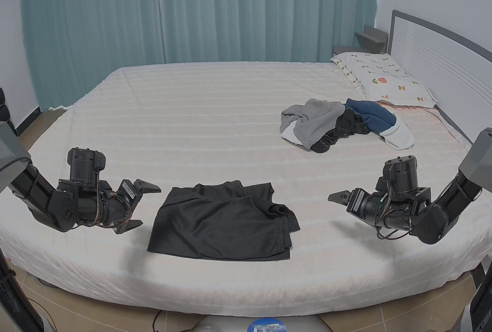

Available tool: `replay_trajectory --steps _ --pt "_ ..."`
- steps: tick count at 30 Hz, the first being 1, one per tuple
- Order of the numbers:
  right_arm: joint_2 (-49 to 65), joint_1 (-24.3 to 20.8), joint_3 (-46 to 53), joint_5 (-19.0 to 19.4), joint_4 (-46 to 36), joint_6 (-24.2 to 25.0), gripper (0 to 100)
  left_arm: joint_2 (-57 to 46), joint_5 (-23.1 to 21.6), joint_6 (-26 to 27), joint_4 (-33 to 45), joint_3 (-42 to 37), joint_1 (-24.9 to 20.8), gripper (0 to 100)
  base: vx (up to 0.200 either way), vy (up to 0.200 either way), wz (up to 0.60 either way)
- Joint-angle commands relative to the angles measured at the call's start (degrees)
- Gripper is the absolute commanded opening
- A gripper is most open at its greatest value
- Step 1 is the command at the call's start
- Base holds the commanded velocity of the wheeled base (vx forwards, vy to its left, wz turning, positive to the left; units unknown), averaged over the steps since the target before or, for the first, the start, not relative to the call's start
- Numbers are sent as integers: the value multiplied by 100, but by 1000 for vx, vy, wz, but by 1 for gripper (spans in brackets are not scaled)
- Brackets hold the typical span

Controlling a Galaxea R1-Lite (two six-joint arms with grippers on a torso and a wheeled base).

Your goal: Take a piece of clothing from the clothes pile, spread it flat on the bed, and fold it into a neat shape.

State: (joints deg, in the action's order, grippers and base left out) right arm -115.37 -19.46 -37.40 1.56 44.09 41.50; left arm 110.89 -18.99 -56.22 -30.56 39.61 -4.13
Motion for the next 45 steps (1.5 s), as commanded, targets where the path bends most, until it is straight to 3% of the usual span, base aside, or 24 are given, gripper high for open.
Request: replay_trajectory --steps 1,9,16,35,40,45 --pt "24 -49 -22 2 3 8 100 126 10 -3 -117 -41 0 100 0 200 0" --pt "-20 -181 -57 11 20 95 100 232 18 15 -222 -58 0 100 0 200 0" --pt "-82 -287 -74 266 240 262 100 302 18 24 -240 -94 -44 100 0 0 0" --pt "-504 -366 -338 160 179 139 100 425 80 41 -240 -58 -53 100 0 0 0" --pt "-759 -357 -470 -15 179 113 100 416 80 32 -240 -50 -53 100 0 0 0" --pt "-891 -331 -804 -130 135 -300 100 425 80 24 -240 -41 -53 100 0 0 0"
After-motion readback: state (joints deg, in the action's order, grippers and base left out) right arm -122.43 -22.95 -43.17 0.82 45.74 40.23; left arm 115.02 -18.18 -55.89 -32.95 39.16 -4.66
